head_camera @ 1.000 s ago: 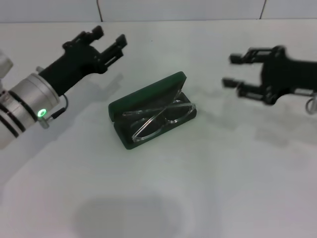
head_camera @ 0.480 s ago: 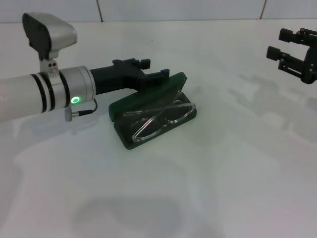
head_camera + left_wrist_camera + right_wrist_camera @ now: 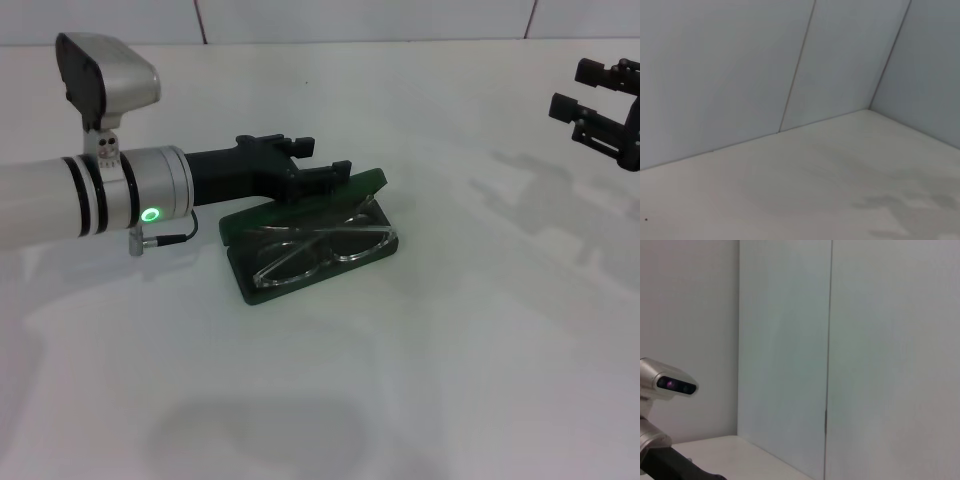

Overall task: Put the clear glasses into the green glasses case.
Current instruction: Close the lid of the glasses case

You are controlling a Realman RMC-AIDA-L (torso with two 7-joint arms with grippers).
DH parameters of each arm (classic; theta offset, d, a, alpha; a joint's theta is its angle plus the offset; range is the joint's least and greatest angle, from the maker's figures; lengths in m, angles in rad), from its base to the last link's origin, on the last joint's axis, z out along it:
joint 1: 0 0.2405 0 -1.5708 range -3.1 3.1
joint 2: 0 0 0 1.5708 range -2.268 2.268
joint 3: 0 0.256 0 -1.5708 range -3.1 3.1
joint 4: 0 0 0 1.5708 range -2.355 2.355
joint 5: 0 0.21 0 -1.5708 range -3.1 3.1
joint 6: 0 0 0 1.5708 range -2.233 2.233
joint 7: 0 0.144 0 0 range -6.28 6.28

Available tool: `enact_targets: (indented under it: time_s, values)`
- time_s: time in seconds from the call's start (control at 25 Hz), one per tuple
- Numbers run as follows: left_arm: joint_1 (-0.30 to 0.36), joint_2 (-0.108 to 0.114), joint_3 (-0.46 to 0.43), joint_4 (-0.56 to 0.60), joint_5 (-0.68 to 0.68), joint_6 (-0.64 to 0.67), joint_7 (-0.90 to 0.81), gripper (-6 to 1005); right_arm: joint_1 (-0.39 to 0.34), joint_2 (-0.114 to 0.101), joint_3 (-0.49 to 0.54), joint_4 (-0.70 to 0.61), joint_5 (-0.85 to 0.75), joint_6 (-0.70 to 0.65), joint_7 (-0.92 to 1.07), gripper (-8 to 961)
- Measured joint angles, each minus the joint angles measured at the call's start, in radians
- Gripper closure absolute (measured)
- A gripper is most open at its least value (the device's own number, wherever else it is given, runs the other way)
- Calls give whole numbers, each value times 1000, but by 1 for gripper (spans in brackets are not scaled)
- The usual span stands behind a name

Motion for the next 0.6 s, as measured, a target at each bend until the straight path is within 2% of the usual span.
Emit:
enact_targets:
  time_s: [0.28,0.6]
  values:
    - [11,-4,1,-1,76,-6,33,291,2,7,1,3,1,0,-9,451]
    - [28,-2,1,2,69,29,52,292,-1,8,1,4,1,-3,-9,451]
